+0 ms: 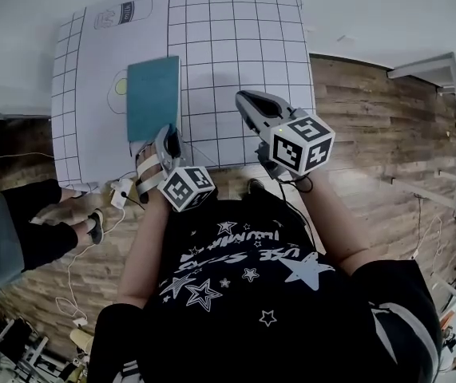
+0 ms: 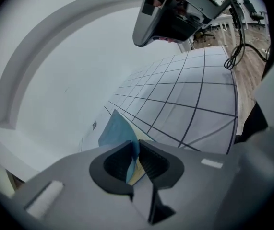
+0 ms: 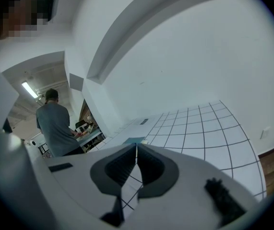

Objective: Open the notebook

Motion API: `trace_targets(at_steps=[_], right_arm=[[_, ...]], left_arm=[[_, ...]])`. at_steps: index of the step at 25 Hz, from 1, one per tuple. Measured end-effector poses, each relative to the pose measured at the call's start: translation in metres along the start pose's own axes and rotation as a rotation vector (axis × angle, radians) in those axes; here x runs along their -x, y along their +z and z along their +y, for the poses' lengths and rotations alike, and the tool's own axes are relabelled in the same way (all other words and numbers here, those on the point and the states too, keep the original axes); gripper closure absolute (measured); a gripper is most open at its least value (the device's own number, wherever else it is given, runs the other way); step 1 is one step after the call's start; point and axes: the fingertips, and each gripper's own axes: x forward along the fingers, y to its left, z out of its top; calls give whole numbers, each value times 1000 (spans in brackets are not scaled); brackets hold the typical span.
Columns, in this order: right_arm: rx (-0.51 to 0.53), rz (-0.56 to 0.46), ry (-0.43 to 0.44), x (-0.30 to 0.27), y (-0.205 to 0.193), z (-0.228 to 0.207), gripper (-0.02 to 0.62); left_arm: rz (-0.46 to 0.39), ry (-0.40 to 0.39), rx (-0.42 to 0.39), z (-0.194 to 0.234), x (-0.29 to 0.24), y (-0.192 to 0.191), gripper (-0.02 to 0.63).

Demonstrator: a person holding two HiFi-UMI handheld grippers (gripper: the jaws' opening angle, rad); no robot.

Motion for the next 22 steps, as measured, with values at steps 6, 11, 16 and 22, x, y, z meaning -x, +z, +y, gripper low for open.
trace_targets(at_steps=[6, 11, 16, 22], right_arm=[[18, -3, 25, -10, 5, 14, 578], [37, -16, 34, -20, 13, 28, 578], [55, -19, 31, -33, 18, 41, 578], [78, -31, 36, -64, 28, 64, 578]], left_arm=[[-83, -13, 209, 30, 19, 7, 557], [-157, 0, 381, 67, 41, 12, 559], [-181, -11, 572, 94, 51, -20, 560], [-191, 44, 676, 129, 54, -75, 551]])
